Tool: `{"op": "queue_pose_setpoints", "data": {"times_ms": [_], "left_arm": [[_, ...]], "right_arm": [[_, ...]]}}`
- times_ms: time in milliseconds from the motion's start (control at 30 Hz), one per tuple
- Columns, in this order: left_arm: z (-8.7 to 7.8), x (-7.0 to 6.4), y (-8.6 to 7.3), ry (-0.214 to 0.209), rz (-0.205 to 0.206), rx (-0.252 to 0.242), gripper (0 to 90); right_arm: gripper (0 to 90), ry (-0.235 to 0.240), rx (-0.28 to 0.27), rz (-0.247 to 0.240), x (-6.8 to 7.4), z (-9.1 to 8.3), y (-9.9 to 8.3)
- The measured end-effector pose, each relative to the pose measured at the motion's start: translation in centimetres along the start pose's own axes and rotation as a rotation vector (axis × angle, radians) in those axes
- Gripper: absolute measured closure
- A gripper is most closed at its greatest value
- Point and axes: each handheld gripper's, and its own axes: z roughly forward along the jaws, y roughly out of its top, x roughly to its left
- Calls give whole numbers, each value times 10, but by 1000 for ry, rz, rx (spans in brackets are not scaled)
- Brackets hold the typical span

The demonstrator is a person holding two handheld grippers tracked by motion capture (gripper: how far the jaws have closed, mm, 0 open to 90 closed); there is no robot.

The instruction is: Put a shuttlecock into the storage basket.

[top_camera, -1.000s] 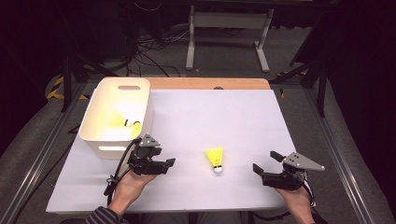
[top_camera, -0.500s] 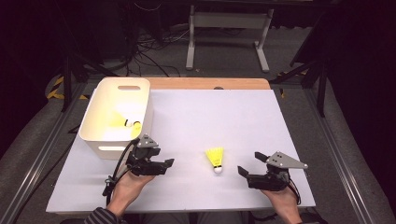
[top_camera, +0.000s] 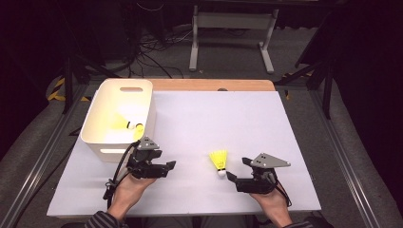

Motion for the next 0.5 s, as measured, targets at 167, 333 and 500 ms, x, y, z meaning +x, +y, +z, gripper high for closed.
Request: {"op": "queue_pose_setpoints", "data": {"times_ms": [167,333,500], "left_arm": [[1,-1,0,-2,9,6,333],[2,-1,0,-2,7,9,331],[1,0,0,-4,10,9,335]], "right_arm": [[239,0,41,4,5,8,4],[273,-15,92,7,9,18,8],[303,-36,144,7,12,29,11]]}}
